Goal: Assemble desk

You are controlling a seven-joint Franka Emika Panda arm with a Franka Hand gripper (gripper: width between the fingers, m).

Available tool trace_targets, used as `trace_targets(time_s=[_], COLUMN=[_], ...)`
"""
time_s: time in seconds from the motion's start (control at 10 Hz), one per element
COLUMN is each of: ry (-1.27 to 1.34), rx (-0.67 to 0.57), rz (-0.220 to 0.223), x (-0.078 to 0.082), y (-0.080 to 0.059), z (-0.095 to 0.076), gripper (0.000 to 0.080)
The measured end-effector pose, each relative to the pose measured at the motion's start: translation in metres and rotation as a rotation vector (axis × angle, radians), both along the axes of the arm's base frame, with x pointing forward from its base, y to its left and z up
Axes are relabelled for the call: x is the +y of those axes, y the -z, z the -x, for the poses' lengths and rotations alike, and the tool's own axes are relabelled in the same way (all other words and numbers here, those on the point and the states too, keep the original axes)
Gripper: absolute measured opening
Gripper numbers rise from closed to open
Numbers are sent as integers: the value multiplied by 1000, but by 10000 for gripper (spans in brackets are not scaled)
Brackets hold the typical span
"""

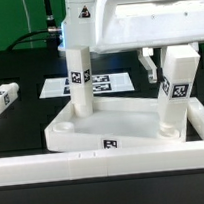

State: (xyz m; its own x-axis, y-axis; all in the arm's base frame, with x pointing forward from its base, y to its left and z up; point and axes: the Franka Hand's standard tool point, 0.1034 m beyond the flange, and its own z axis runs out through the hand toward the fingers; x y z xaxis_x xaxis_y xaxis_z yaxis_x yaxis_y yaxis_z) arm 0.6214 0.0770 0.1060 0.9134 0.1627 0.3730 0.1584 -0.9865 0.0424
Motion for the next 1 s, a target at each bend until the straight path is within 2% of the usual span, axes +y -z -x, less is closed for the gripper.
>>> trace_targets(time_s=[0.5,1.0], ry=[2,4], rx=[-3,-2], rz=[-17,-16], x=[15,14], y=[0,-1], z=[-1,-2], gripper=[286,286])
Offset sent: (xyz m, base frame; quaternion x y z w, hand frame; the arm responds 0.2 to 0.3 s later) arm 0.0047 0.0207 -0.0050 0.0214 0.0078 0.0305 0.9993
